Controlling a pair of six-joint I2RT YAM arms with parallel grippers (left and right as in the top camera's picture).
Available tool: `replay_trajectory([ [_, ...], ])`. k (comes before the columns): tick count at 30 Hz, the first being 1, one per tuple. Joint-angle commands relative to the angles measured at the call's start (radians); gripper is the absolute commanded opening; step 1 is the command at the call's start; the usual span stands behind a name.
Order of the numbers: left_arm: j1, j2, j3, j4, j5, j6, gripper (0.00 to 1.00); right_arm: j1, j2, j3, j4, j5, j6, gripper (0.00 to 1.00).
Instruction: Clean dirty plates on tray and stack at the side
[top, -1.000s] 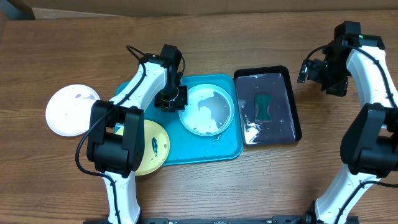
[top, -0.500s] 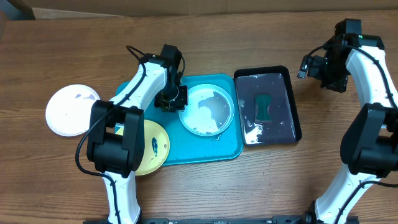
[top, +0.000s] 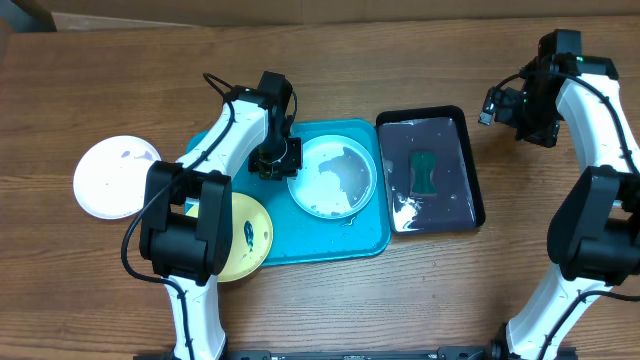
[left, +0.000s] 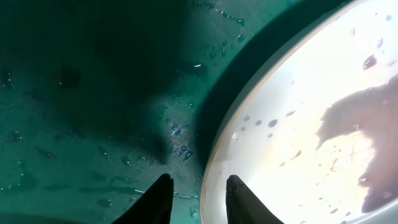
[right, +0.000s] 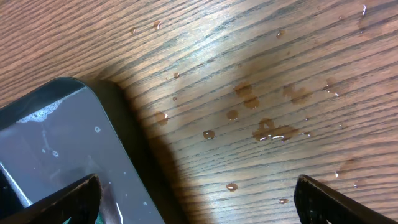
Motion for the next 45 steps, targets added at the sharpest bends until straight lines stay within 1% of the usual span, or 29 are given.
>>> replay_trajectory([
  [1, -0.01, 0.007, -0.004, 0.002, -0.01, -0.01, 0.31, -0.002, -0.019, 0.012, 0.006, -0.001, 0.002, 1.0],
  [14, -0.01, 0.007, -0.004, 0.001, -0.01, -0.01, 0.3, -0.002, -0.019, 0.012, 0.006, -0.001, 0.002, 1.0],
  [20, -0.01, 0.007, -0.004, 0.0, -0.01, -0.01, 0.34, -0.002, -0.019, 0.012, 0.006, -0.001, 0.002, 1.0],
  [32, -0.01, 0.007, -0.004, 0.0, -0.01, -0.01, 0.29, -0.002, -0.019, 0.012, 0.006, -0.001, 0.002, 1.0],
  [45, -0.01, 0.007, -0.004, 0.003, -0.01, -0.01, 0.29, -0.002, -0.019, 0.012, 0.006, -0.001, 0.002, 1.0],
])
